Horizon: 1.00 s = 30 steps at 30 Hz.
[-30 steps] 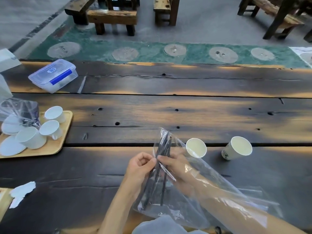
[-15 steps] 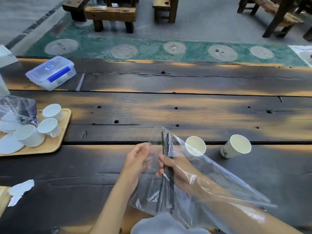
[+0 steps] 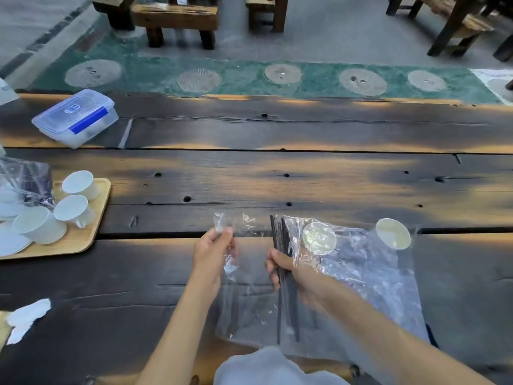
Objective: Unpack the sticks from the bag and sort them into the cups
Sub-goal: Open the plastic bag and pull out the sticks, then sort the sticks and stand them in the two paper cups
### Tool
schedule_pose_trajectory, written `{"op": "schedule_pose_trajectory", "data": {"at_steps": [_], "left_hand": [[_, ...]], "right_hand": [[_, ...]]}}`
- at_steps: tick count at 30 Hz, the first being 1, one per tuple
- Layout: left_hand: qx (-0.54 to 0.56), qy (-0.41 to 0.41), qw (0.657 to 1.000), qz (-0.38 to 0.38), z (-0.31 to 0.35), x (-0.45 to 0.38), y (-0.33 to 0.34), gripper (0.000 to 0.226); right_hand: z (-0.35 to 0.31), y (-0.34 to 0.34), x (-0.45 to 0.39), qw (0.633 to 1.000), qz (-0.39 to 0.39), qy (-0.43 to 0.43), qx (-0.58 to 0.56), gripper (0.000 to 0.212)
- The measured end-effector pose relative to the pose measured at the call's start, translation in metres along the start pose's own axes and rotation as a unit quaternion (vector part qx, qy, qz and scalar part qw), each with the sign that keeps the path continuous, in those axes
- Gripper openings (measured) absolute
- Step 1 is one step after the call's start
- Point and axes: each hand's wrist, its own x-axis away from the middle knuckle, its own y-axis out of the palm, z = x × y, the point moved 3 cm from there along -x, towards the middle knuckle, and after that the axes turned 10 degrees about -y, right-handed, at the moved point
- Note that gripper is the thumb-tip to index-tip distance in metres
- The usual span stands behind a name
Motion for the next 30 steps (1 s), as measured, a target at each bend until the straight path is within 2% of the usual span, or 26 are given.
{"op": "schedule_pose_trajectory", "data": {"at_steps": [5,8,14,16,20,24,26,28,30], "left_hand": [[0.063,-0.018,0.994,0.084,-0.019,-0.011,-0.033,0.016],[0.091,-0.044,0.984,0.143,-0.037,-0.018,-0.058,0.02],[0.192,-0.092,0.948,0.237,-0.068,-0.027,-0.098,0.023],[0.189,-0.119,0.94,0.258,-0.077,-0.025,-0.109,0.021],[0.176,-0.162,0.919,0.314,-0.1,-0.021,-0.136,0.017],[0.221,-0.188,0.883,0.37,-0.121,-0.013,-0.161,0.013],[0.239,-0.196,0.866,0.392,-0.127,-0.011,-0.17,0.009],[0.262,-0.195,0.85,0.413,-0.132,-0.009,-0.176,0.015],[0.285,-0.172,0.855,0.398,-0.132,-0.005,-0.174,0.019]], "right_hand": [[-0.001,-0.012,-0.01,0.997,0.02,-0.033,-0.068,0.026],[-0.007,-0.024,-0.018,0.995,0.053,-0.082,-0.031,0.032],[-0.033,-0.033,-0.026,0.984,0.104,-0.103,-0.105,0.029],[-0.041,-0.036,-0.028,0.979,0.122,-0.119,-0.116,0.025],[-0.066,-0.049,-0.032,0.957,0.171,-0.194,-0.131,0.027],[-0.09,-0.062,-0.033,0.936,0.204,-0.248,-0.142,0.032],[-0.094,-0.067,-0.033,0.945,0.192,-0.235,-0.119,0.034],[-0.081,-0.068,-0.037,0.965,0.17,-0.182,-0.077,0.033],[-0.05,-0.067,-0.043,0.98,0.163,-0.111,-0.034,0.03]]}}
